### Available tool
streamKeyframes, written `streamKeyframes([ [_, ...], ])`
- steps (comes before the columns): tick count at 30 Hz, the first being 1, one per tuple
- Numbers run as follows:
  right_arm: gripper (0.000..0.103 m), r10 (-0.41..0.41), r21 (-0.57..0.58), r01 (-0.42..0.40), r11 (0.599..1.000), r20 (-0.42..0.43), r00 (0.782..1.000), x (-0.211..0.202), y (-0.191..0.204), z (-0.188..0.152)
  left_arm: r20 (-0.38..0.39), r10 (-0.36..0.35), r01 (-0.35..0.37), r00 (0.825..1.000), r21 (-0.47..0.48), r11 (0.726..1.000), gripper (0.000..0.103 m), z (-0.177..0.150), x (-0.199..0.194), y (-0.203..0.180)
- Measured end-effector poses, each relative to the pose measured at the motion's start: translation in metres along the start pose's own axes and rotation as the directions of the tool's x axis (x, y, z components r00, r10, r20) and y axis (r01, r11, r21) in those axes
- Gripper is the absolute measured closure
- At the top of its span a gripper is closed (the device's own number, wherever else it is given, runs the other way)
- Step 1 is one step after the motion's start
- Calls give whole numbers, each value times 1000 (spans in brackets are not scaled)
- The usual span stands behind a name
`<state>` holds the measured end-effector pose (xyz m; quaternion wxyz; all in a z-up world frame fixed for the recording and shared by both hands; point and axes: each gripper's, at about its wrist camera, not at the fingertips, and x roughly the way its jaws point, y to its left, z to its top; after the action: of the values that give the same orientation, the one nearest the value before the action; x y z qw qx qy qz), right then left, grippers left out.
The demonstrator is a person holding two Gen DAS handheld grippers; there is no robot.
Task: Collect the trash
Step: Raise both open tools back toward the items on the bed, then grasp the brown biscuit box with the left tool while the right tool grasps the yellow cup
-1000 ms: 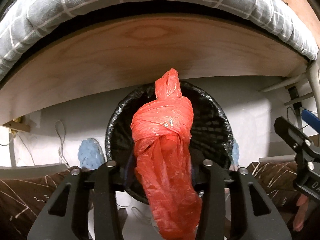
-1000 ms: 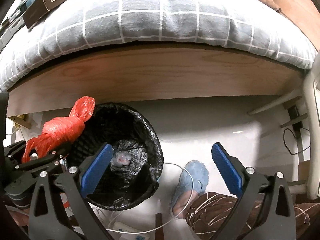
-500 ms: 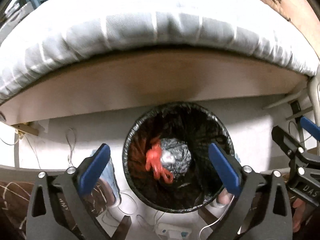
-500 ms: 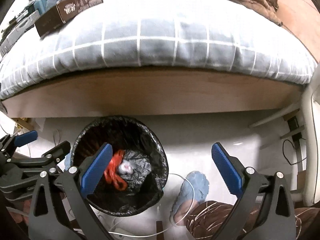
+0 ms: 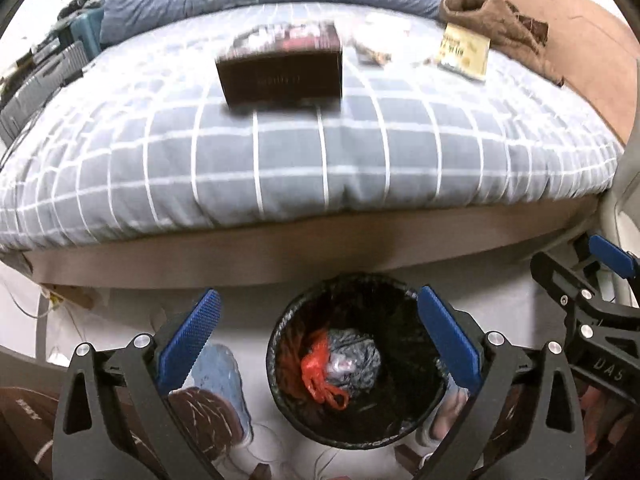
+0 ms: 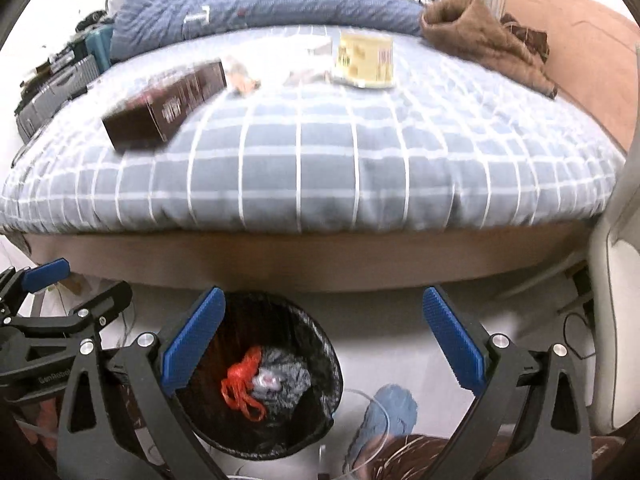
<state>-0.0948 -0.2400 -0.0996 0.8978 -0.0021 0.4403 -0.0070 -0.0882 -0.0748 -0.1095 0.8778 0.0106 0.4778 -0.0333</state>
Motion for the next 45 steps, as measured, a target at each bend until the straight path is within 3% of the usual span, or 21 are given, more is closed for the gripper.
streamKeyframes([
  [7,8,-3,-9,4,1000,114,993,-31,0,31,77,9,-8,997,-2,1000,6,21,-25,5],
  [16,8,4,2,-5,1000,196,981,-36,-7,63,124,42,-40,991,-21,999,6,48,-27,13],
  [27,8,0,-6,1,1000,190,982,-1,-12,102,122,59,-52,991,-63,997,6,99,1,34],
  [35,8,-31,1,32,999,201,979,38,-28,153,98,29,-24,995,-51,998,6,146,30,30],
  [45,8,-60,21,58,998,180,982,99,-53,207,51,52,-50,997,-28,998,6,170,56,19],
])
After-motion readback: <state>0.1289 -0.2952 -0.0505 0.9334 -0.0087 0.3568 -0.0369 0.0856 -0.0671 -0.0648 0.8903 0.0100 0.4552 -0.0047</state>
